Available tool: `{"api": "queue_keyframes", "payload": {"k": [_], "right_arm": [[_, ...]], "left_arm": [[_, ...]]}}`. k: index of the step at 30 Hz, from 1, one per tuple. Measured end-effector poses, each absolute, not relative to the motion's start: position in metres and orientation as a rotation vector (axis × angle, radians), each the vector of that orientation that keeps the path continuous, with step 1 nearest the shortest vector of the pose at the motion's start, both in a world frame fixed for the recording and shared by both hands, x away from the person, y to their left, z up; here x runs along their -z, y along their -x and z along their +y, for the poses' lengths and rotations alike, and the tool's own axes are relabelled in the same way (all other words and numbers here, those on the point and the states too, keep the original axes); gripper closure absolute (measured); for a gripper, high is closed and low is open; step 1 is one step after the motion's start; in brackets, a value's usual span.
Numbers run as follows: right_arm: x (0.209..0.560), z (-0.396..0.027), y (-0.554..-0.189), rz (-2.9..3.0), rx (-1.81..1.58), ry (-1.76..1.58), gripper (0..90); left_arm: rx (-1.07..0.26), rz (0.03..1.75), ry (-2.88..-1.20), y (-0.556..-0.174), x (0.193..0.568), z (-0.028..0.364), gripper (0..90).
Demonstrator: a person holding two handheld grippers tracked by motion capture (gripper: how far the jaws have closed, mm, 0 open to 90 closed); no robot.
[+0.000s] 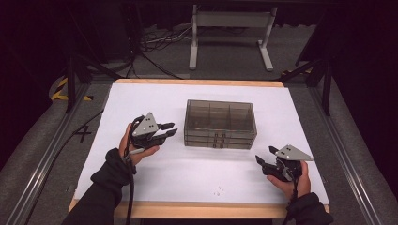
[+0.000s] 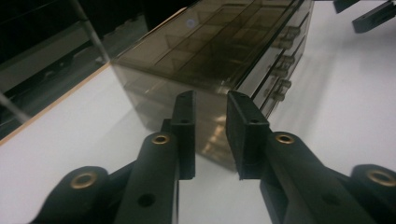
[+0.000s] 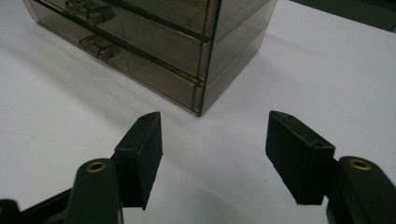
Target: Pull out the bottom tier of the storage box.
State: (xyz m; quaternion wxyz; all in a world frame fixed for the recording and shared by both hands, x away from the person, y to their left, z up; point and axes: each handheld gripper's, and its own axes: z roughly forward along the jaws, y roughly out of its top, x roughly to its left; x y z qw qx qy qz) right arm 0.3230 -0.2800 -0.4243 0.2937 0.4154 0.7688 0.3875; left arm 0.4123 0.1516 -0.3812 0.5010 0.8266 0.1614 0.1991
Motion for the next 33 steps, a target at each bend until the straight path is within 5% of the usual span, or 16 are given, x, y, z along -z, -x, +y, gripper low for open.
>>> {"api": "queue_keyframes", "payload": {"k": [10,33], "right_arm": [[0.424,-0.265,-0.323,2.075,-1.059,-1.075,43.0],[0.430,-0.216,-0.329,2.117,-1.054,-1.073,42.3]], "left_arm": [[-0.470,0.348,-2.029,-0.430,0.377,0.126,88.0],[-0.452,0.320,-2.046,-0.444,0.381,0.122,90.0]]}}
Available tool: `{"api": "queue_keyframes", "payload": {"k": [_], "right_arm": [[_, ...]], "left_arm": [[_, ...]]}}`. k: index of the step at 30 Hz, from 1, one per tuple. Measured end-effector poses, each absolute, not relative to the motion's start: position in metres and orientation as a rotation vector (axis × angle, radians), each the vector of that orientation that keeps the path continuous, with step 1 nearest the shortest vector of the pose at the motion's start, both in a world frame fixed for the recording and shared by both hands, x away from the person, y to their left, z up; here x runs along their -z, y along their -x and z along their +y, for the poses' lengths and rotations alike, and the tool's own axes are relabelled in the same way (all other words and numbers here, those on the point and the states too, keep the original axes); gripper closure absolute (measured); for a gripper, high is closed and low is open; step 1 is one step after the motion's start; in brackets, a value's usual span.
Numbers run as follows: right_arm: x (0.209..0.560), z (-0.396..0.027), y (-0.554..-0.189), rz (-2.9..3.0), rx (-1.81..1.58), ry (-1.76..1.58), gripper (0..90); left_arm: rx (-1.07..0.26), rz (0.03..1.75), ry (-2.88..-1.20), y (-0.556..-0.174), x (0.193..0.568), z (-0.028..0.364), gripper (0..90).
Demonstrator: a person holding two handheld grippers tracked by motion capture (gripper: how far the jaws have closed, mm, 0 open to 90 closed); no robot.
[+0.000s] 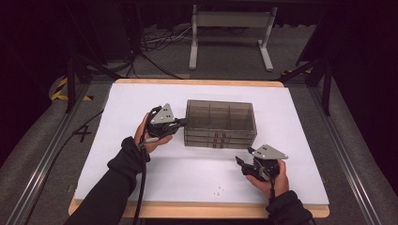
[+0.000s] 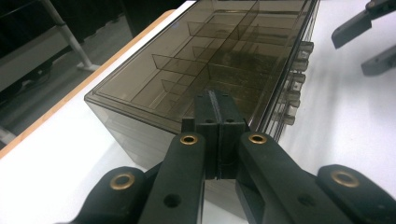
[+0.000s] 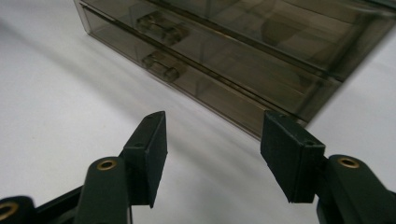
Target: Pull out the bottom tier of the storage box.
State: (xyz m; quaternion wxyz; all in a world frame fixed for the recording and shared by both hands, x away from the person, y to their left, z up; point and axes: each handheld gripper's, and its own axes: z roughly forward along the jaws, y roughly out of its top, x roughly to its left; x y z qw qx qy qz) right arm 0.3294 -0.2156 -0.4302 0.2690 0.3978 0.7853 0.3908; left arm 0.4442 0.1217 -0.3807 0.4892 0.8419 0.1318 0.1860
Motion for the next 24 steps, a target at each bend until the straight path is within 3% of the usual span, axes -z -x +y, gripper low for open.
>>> {"api": "queue_keyframes", "payload": {"k": [18,24], "right_arm": [[0.445,-0.142,-0.347,2.113,-0.975,-1.224,48.0],[0.447,-0.134,-0.353,2.048,-0.924,-1.323,50.9]], "left_arm": [[-0.443,0.312,-2.048,-0.445,0.381,0.123,90.0],[-0.476,0.309,-2.069,-0.442,0.379,0.120,90.0]]}}
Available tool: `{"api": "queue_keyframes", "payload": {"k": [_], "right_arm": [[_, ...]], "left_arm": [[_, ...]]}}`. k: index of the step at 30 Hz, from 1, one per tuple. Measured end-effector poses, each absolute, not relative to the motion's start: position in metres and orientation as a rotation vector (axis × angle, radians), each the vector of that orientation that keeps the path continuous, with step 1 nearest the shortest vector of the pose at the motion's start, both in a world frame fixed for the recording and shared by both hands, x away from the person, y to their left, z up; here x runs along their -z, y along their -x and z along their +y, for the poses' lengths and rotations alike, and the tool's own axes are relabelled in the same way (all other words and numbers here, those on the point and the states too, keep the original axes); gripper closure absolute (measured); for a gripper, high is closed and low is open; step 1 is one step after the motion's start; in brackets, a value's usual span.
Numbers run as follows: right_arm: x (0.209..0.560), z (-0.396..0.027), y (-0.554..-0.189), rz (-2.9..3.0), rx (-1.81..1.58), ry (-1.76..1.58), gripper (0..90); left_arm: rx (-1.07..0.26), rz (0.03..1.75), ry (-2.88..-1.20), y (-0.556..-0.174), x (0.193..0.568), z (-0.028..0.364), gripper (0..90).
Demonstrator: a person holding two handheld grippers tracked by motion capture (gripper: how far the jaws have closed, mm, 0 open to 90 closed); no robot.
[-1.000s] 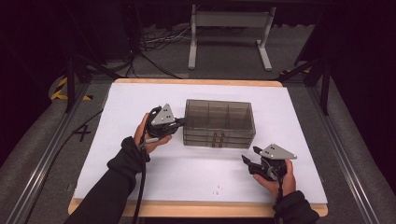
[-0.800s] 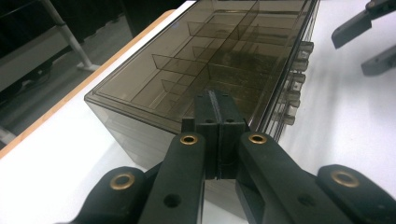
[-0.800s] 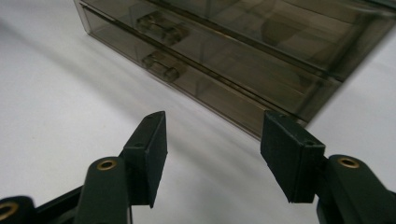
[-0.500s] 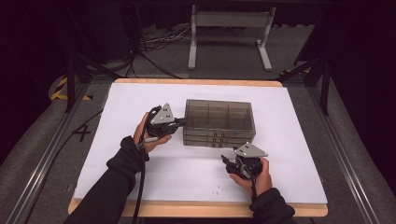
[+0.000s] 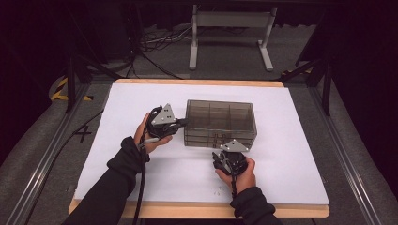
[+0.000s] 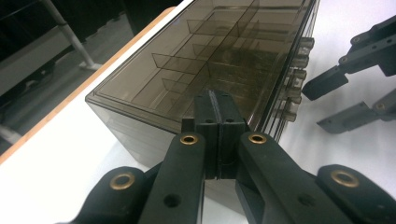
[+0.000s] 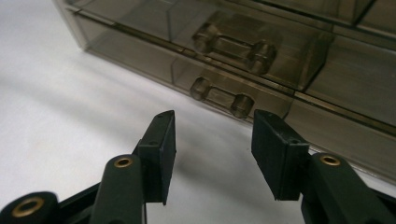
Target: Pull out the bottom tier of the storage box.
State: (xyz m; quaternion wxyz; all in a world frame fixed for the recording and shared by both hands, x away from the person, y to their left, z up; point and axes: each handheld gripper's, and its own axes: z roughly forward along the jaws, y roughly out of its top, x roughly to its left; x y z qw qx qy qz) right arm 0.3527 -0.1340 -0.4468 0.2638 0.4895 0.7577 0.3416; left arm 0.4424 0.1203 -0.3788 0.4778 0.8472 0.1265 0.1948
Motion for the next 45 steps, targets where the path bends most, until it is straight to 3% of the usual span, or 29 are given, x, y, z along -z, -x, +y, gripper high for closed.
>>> {"api": "queue_keyframes", "payload": {"k": [25,45], "right_arm": [[0.449,-0.107,-0.364,1.854,-0.802,-1.594,57.6],[0.449,-0.106,-0.364,1.785,-0.860,-1.675,56.1]], "left_arm": [[-0.493,0.294,-2.080,-0.439,0.378,0.118,90.0],[-0.506,0.291,-2.069,-0.437,0.380,0.119,90.0]]}}
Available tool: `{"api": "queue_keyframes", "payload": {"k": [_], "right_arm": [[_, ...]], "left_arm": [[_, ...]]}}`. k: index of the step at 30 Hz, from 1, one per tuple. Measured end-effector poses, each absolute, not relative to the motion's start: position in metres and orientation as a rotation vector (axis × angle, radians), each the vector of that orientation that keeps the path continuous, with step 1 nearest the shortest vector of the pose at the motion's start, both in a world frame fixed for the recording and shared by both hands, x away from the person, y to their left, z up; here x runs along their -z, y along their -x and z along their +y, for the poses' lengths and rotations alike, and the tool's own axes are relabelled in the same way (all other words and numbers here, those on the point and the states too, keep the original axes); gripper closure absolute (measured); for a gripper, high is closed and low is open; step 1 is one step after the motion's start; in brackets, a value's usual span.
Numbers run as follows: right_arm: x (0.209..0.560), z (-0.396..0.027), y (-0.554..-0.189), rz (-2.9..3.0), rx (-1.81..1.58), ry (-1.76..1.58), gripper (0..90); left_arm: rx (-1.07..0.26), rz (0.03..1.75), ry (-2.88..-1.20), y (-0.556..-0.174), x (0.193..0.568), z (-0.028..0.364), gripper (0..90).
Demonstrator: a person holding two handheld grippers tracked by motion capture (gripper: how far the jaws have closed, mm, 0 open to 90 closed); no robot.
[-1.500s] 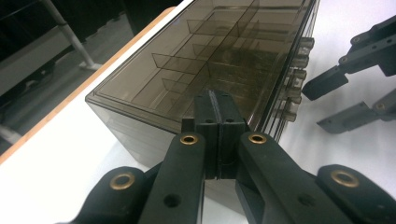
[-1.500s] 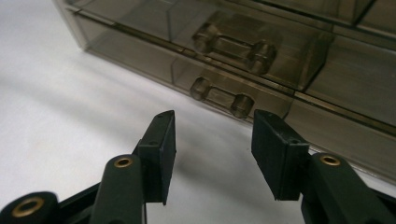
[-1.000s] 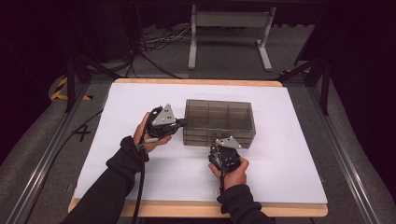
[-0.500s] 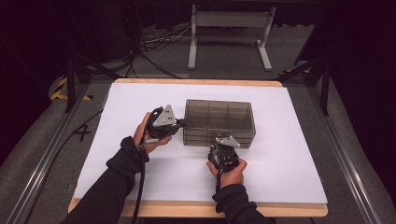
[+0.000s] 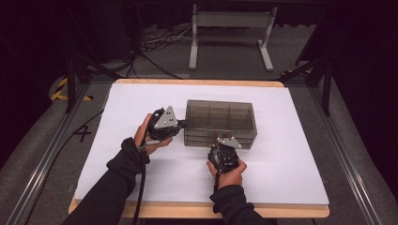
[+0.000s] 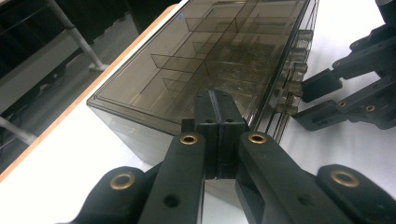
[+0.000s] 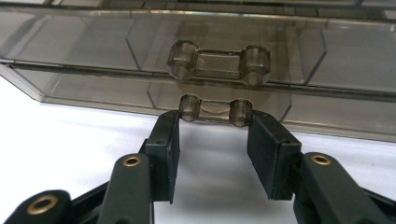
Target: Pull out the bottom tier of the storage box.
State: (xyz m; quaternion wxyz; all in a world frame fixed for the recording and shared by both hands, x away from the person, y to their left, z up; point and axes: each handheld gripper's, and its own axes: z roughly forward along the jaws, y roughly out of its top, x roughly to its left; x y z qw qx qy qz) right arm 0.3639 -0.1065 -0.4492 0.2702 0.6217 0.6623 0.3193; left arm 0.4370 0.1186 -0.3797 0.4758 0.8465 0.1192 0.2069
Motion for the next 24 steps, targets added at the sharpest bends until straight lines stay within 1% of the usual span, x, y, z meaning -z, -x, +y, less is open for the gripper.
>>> {"api": "queue_keyframes", "payload": {"k": [7,22,24], "right_arm": [[0.4486,-0.1105,-0.3640,1.794,-0.883,-1.695,56.3],[0.4468,-0.1139,-0.3569,1.833,-0.891,-1.694,55.8],[0.4459,-0.1137,-0.3553,1.844,-0.872,-1.687,57.2]], "left_arm": [[-0.524,0.287,-2.075,-0.4360,0.3793,0.1175,90.0],[-0.520,0.293,-2.076,-0.4355,0.3792,0.1170,90.0],[-0.517,0.292,-2.077,-0.4360,0.3791,0.1173,90.0]]}}
